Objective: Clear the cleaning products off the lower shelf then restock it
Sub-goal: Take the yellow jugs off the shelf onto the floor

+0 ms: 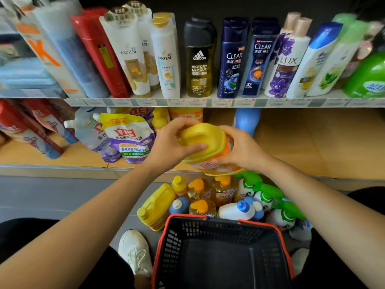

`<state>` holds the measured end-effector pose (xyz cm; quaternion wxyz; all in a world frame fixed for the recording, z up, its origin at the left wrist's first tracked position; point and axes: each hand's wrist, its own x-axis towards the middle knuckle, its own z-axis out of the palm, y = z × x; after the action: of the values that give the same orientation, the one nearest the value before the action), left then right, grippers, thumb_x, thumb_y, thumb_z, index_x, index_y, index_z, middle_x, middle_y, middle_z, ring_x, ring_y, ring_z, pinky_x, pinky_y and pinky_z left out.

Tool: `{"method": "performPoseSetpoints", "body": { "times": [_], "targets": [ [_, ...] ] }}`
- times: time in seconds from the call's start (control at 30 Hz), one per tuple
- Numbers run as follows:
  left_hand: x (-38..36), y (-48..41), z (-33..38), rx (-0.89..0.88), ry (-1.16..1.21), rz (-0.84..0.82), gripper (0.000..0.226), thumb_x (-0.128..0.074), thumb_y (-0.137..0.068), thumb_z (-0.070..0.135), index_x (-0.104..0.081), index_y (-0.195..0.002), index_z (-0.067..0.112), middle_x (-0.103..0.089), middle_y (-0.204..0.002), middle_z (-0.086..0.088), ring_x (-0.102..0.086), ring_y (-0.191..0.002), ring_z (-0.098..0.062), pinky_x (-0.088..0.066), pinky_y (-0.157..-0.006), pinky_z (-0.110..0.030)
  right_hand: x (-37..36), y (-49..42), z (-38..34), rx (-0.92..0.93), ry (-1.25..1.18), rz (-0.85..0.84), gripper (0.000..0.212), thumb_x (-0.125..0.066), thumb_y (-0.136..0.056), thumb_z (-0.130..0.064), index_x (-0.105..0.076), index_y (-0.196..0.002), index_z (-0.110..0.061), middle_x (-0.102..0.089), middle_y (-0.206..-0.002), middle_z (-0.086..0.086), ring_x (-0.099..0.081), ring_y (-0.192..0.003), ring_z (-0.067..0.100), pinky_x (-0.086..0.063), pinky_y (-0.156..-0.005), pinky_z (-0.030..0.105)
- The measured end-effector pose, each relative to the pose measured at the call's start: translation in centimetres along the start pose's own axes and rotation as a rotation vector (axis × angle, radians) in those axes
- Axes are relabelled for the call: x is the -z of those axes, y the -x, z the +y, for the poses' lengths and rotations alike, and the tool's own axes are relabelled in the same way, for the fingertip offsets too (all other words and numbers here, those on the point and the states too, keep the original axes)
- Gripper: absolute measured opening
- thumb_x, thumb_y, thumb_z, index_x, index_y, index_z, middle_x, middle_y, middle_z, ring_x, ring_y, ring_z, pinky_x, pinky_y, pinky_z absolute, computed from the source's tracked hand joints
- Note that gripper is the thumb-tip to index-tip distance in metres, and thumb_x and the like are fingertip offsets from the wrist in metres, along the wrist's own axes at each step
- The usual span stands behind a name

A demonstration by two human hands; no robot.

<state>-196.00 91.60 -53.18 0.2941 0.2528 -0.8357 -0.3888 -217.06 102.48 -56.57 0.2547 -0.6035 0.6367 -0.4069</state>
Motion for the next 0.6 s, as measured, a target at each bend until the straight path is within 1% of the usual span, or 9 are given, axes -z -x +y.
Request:
{"method": "performPoseSetpoints", "body": {
  "times": [0.07,0.13,0.17,0.2,0.27,0.37,0.47,0.53,0.6],
  "targets": [
    [0.4,0.1,-2.0,0.053,-0.059,0.125,0.051,-0.084,-0.08,0.029,-0.063,-0.126,0.025,-0.065,-0.122,0.011,-0.06,-0.11,-0.003,-0.048,-0.087,-0.015,-0.5,-1.0,0.9,-0.049,0.014,0.095,0.081,-0.097,-0.056,-0.034,-0.056,-0.126,-0.031,-0.065,-0.116,-0.014,-0.062,-0.111,0.008,-0.05,-0.098,0.032],
    [0.5,0.7,-4.4,0.193,-0.109,0.199,0.044,-0.079,-0.085,0.027,-0.063,-0.126,0.025,-0.065,-0.12,0.008,-0.062,-0.107,-0.009,-0.051,-0.083,-0.023,-1.3,-1.8,2.0,-0.105,0.014,0.182,0.08,-0.097,-0.057,-0.033,-0.055,-0.125,-0.032,-0.064,-0.113,-0.015,-0.061,-0.111,0.011,-0.049,-0.097,0.031],
    [0.3,1.1,-5.7,0.268,-0.139,0.186,0.039,-0.077,-0.086,0.027,-0.064,-0.123,0.024,-0.065,-0.117,0.008,-0.063,-0.104,-0.012,-0.052,-0.082,-0.026,-1.8,-2.2,2.7,-0.126,0.003,0.219,0.078,-0.096,-0.059,-0.031,-0.054,-0.124,-0.032,-0.063,-0.111,-0.017,-0.061,-0.111,0.011,-0.049,-0.096,0.031],
    [0.1,1.6,-7.1,0.333,-0.176,0.129,0.035,-0.075,-0.088,0.029,-0.065,-0.121,0.024,-0.066,-0.113,0.009,-0.063,-0.103,-0.014,-0.053,-0.082,-0.03,-2.3,-2.5,3.4,-0.148,-0.01,0.25,0.075,-0.096,-0.06,-0.029,-0.054,-0.122,-0.032,-0.062,-0.11,-0.018,-0.061,-0.111,0.012,-0.049,-0.096,0.032],
    [-0.6,2.8,-9.7,0.431,-0.246,-0.03,0.031,-0.073,-0.09,0.034,-0.066,-0.118,0.025,-0.068,-0.109,0.009,-0.063,-0.101,-0.014,-0.054,-0.085,-0.036,-3.2,-3.2,4.8,-0.202,-0.011,0.296,0.072,-0.095,-0.062,-0.026,-0.055,-0.123,-0.027,-0.064,-0.111,-0.012,-0.061,-0.11,0.015,-0.051,-0.096,0.037],
    [-1.8,5.0,-13.0,0.555,-0.286,-0.142,0.034,-0.071,-0.09,0.043,-0.066,-0.118,0.025,-0.069,-0.115,0.006,-0.063,-0.103,-0.015,-0.052,-0.085,-0.034,-4.9,-3.8,6.8,-0.318,0.076,0.407,0.07,-0.094,-0.064,-0.026,-0.058,-0.123,-0.015,-0.069,-0.117,0.004,-0.063,-0.111,0.027,-0.051,-0.093,0.041],
    [-3.5,7.5,-15.7,0.679,-0.279,-0.174,0.047,-0.067,-0.088,0.054,-0.062,-0.127,0.028,-0.066,-0.129,0.004,-0.061,-0.116,-0.02,-0.051,-0.094,-0.038,-6.4,-4.1,8.0,-0.406,0.069,0.576,0.07,-0.091,-0.069,-0.028,-0.055,-0.126,-0.007,-0.066,-0.125,0.013,-0.061,-0.117,0.033,-0.049,-0.095,0.043],
    [-4.7,9.2,-17.2,0.7,-0.344,-0.198,0.055,-0.065,-0.087,0.059,-0.058,-0.134,0.03,-0.061,-0.136,0.002,-0.056,-0.124,-0.023,-0.049,-0.098,-0.039,-6.8,-4.4,8.5,-0.429,0.03,0.672,0.076,-0.089,-0.073,-0.03,-0.05,-0.132,-0.003,-0.06,-0.132,0.016,-0.057,-0.123,0.032,-0.047,-0.101,0.042],
    [-5.6,10.3,-18.4,0.64,-0.469,-0.21,0.057,-0.062,-0.086,0.063,-0.057,-0.134,0.032,-0.059,-0.137,0.001,-0.05,-0.128,-0.024,-0.047,-0.096,-0.04,-7.2,-4.4,9.0,-0.468,0.014,0.724,0.082,-0.087,-0.075,-0.032,-0.044,-0.139,-0.002,-0.055,-0.139,0.016,-0.053,-0.128,0.031,-0.044,-0.105,0.042]
  ]
}}
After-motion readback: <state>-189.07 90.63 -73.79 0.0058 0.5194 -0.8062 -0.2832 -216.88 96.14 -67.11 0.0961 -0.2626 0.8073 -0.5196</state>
